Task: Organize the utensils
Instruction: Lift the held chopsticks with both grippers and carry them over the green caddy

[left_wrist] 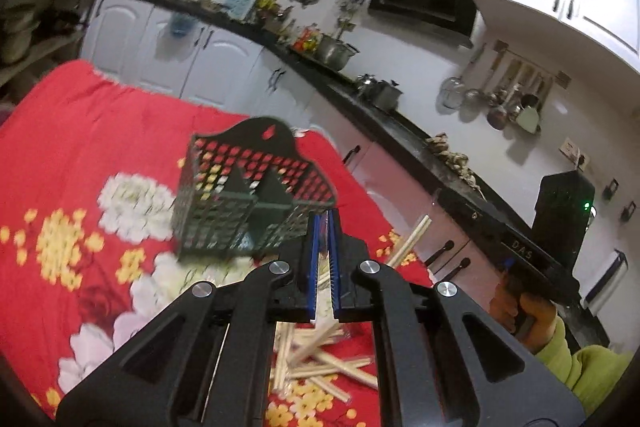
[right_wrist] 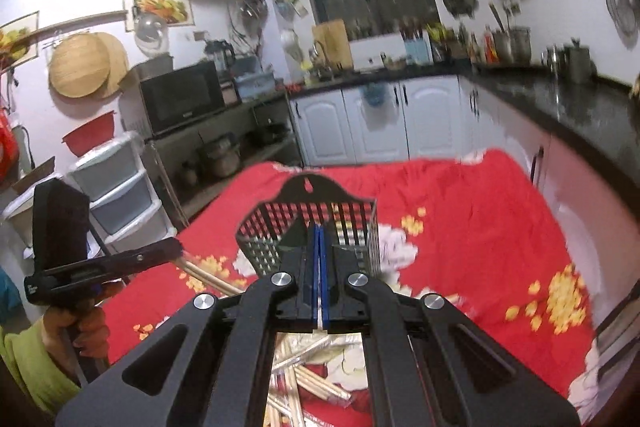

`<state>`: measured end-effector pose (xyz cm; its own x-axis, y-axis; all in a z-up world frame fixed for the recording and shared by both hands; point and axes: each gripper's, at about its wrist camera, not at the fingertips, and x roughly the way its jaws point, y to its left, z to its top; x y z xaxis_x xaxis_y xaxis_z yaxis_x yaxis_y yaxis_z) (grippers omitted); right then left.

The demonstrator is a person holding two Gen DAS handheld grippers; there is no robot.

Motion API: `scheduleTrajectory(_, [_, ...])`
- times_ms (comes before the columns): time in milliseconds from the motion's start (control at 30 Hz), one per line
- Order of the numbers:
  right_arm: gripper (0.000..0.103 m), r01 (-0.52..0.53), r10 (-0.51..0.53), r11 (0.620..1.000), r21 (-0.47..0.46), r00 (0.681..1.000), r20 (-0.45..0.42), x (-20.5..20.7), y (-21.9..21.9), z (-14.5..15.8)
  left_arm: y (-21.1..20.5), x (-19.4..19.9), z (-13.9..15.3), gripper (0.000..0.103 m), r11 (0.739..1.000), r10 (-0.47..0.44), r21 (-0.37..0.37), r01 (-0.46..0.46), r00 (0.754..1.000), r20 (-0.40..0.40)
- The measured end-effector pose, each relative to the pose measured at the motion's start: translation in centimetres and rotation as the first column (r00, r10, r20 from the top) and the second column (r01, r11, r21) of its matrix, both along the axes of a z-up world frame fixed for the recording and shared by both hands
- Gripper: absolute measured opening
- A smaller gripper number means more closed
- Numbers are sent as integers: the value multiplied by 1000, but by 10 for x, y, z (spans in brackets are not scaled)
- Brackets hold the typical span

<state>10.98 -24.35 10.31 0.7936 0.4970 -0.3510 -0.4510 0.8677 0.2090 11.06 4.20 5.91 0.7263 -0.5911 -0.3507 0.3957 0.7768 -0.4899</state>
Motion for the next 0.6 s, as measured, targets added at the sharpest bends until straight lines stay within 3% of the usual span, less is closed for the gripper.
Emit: scheduleTrajectory(600, [1,58,-61,998,24,990,129,-13,-25,40,-45,19,48,2,993,-117,24,115,987,107])
